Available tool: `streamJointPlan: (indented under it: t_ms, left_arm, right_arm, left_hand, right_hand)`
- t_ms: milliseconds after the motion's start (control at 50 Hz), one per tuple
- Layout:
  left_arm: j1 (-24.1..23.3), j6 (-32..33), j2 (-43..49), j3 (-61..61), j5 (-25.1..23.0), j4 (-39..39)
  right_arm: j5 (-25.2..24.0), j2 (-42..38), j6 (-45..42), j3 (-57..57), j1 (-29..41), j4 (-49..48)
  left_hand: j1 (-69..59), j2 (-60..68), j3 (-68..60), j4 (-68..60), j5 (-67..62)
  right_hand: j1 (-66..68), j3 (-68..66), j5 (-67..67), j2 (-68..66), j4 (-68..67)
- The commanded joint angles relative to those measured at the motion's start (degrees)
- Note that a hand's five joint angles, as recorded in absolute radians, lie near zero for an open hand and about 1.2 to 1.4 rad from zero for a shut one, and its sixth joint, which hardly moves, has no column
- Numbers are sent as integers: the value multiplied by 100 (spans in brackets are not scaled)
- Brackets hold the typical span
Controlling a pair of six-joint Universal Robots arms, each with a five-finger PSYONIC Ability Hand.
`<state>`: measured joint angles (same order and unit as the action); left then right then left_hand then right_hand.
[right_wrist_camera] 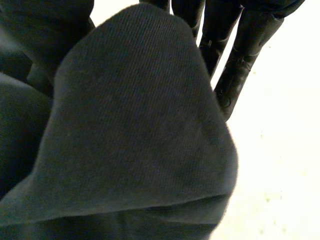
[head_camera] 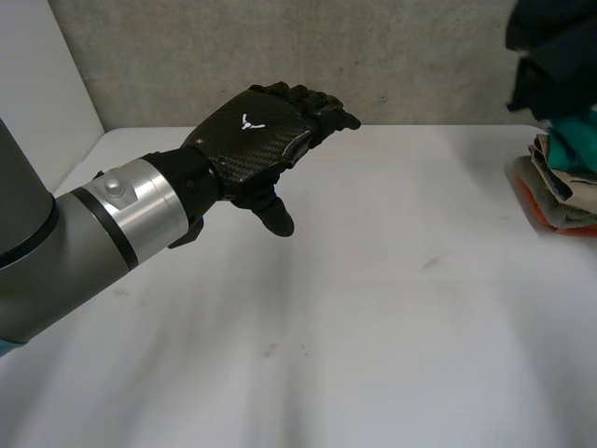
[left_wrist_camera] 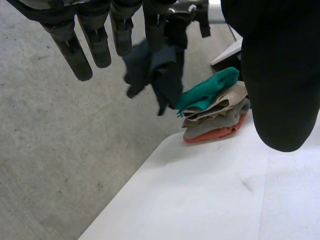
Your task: Fold the laundry.
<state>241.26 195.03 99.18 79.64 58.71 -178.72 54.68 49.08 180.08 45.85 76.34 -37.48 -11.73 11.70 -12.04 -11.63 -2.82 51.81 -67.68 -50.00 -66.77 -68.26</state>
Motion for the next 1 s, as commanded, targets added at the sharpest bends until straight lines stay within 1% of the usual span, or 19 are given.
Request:
streamJointPlan:
  t_ms: [20,140,160,240,300,380,460,500,520,540,580,600,620,640,720,900,1000]
  left_arm:
    - [-35,0,-48,43,0,4]
    - [-44,9,-48,113,0,-13]
    - [-44,0,-48,131,0,-13]
    - [-53,9,-48,175,0,-13]
    - [-62,9,-48,184,0,-13]
    - [-88,9,-48,184,0,-13]
    - [-97,0,-57,193,9,-13]
    - [-114,0,-66,193,9,-13]
    - [-123,0,-74,193,9,-13]
    - [-141,0,-74,193,9,-13]
    - [-184,-9,-109,184,9,-13]
    - [-193,-9,-127,193,9,-13]
    - [-211,-9,-144,193,9,-13]
    - [-220,-9,-188,201,9,-13]
    - [-246,-17,-285,210,9,-13]
    - [-255,-79,-320,210,0,-5]
    - [-255,-88,-338,201,0,-13]
  right_arm:
    - [-888,-653,485,555,-769,-769]
    - [-1583,-733,511,1214,-1428,-1050]
    - [-1801,-724,476,1381,-1603,-1068]
    - [-2303,-724,432,1645,-1736,-1086]
    - [-2427,-742,371,1690,-1745,-1103]
    - [-2419,-794,291,1620,-1745,-1138]
    - [-2366,-900,282,1514,-1763,-1138]
    - [-2208,-909,282,1523,-1772,-1130]
    - [-2112,-891,282,1540,-1772,-1104]
    - [-1876,-830,282,1593,-1763,-1051]
    - [-1603,-751,274,1672,-1772,-1007]
    - [-1462,-672,274,1733,-1772,-972]
    - [-1200,-471,274,1891,-1780,-876]
    - [-1040,-339,274,1970,-1772,-823]
    - [-688,250,274,2226,-1798,-524]
    - [-670,1121,142,2639,-2088,609]
    - [-608,1481,-700,2938,-2518,1470]
  left_hand:
    - [101,-98,133,91,210]
    - [101,-98,132,91,210]
    - [84,-82,116,75,193]
    - [84,-81,116,74,193]
    - [84,-81,116,74,193]
    - [84,-81,116,74,193]
    - [84,-81,116,74,193]
    - [84,-81,116,74,193]
    - [84,-81,116,74,193]
    - [84,-81,116,74,193]
    - [84,-81,116,74,193]
    - [84,-81,116,74,193]
    - [84,-81,116,74,193]
    - [101,-98,132,91,209]
    - [101,-98,132,91,209]
    - [101,-98,132,91,210]
    - [101,-98,132,91,210]
  right_hand:
    - [2819,-1232,-2000,-1323,-1174]
    - [2819,-1232,-2000,-1323,-1174]
    - [2819,-1232,-2000,-1323,-1174]
    - [2819,-1232,-2000,-1323,-1174]
    - [2819,-1232,-2000,-1323,-1174]
    - [2819,-1232,-2000,-1323,-1174]
    - [2819,-1232,-2000,-1323,-1174]
    - [2819,-1232,-2000,-1323,-1174]
    - [1543,45,-724,-46,103]
    - [-1434,3022,2253,2930,3080]
    - [-3591,5178,4410,5087,5236]
    - [-4181,5768,5000,5677,5826]
    - [-4181,5768,5000,5677,5826]
    - [-4181,5768,5000,5677,5826]
    - [-4181,5768,5000,5677,5826]
    - [-4181,5768,5000,5677,5826]
    - [-4181,5768,5000,5677,5826]
